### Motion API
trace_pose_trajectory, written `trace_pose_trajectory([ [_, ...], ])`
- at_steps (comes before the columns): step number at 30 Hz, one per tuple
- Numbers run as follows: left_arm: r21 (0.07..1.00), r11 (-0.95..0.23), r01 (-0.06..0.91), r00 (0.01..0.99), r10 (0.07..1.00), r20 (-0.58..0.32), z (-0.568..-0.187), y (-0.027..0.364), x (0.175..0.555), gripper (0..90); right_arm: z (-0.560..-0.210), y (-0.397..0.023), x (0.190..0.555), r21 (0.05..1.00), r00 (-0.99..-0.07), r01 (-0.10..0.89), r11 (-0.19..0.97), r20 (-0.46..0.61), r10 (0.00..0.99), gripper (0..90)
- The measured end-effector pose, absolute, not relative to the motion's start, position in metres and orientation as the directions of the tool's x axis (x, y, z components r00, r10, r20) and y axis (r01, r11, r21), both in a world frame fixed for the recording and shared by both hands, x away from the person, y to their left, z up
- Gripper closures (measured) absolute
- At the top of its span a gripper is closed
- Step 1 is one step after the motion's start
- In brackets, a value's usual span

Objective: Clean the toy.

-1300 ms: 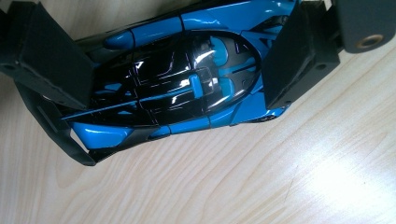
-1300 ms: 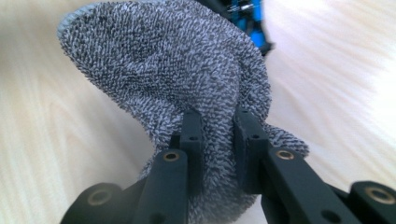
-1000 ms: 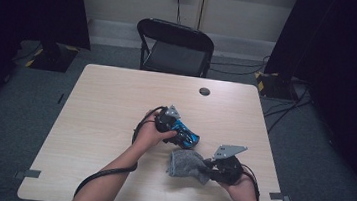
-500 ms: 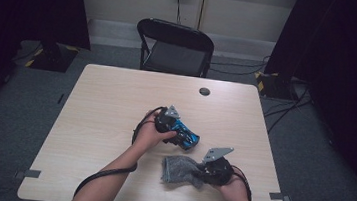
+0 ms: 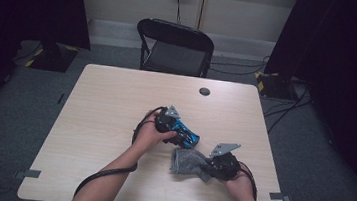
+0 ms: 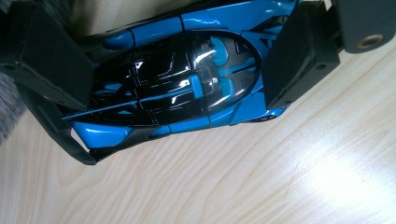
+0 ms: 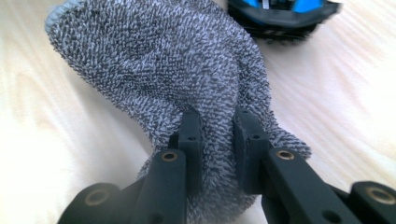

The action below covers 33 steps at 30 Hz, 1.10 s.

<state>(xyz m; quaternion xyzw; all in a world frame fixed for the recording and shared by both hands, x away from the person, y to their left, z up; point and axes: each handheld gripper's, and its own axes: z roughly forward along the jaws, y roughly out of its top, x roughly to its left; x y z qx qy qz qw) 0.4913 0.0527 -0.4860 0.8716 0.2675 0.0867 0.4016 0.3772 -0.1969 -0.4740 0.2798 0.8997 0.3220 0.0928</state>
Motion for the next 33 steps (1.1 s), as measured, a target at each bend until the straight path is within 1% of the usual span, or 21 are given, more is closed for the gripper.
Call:
trace_pose_trajectory([
  [16,0.746,-0.534,0.397,0.842,0.536,-0.064,-0.486,0.053,0.491,9.2,-0.474,-0.205,0.391,0.601,-0.803,0.443,0.665,-0.063,0.592,75.4],
  [28,0.745,-0.536,0.397,0.842,0.535,-0.064,-0.486,0.053,0.492,9.2,-0.475,-0.214,0.41,0.597,-0.766,0.475,0.647,-0.082,0.638,75.7],
  [33,0.745,-0.537,0.396,0.843,0.534,-0.063,-0.486,0.053,0.492,9.2,-0.473,-0.217,0.421,0.579,-0.748,0.49,0.652,-0.106,0.655,75.7],
])
